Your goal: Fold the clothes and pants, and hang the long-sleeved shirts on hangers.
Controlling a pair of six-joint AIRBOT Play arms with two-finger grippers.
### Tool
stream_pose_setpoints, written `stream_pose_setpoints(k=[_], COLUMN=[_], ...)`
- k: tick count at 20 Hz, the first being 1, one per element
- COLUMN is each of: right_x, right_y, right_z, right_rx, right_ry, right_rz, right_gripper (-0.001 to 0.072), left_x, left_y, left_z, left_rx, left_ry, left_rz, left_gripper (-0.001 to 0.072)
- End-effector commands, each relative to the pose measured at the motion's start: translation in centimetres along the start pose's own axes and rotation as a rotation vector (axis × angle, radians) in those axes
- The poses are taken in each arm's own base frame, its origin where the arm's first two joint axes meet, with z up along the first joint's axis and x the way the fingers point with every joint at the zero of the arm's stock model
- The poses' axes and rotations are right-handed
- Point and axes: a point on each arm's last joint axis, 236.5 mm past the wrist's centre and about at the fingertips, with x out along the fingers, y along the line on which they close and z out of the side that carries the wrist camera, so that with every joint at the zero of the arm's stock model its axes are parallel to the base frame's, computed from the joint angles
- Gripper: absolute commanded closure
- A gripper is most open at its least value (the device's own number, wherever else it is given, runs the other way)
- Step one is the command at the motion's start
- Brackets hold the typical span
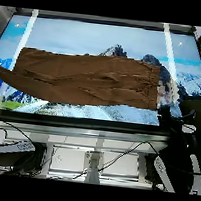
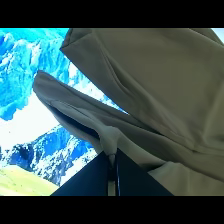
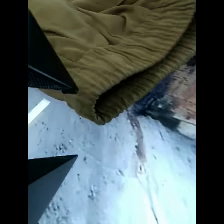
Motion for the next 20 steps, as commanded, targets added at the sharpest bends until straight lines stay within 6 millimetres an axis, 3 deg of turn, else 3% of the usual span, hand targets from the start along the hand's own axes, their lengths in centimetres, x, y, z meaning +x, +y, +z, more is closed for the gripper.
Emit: stream_pose_setpoints(k=[1,4,7,10,14,18,20], right_x=[0.1,0.1,0.3,1.1,1.9,3.8,4.8], right_y=[0.2,0.8,0.7,0.7,2.6,2.2,2.4], right_z=[0.4,0.2,-0.9,-2.9,-1.5,-0.8,-0.2], right_rx=[0.077,0.116,0.047,0.002,-0.048,-0.018,-0.019], right_ry=[-0.03,-0.021,0.026,0.09,-0.001,0.012,0.019], right_rz=[0.027,0.055,0.049,0.037,0.064,0.013,-0.003], right_gripper=[0.0256,0.0252,0.0122,0.0129,0.0164,0.0173,0.0239], left_x=[0.0,0.2,0.3,0.5,0.5,0.5,0.5], left_y=[0.0,0.1,0.1,0.2,0.2,0.2,0.2], left_z=[0.1,0.1,0.0,0.0,0.0,0.0,0.0], left_rx=[0.012,0.01,0.008,0.006,0.007,0.007,0.006], left_ry=[-0.006,-0.002,0.002,0.006,0.005,0.006,0.005], left_rz=[0.002,0.001,0.0,-0.002,-0.001,-0.001,-0.001], left_gripper=[0.0686,0.0686,0.0686,0.0686,0.0686,0.0686,0.0686])
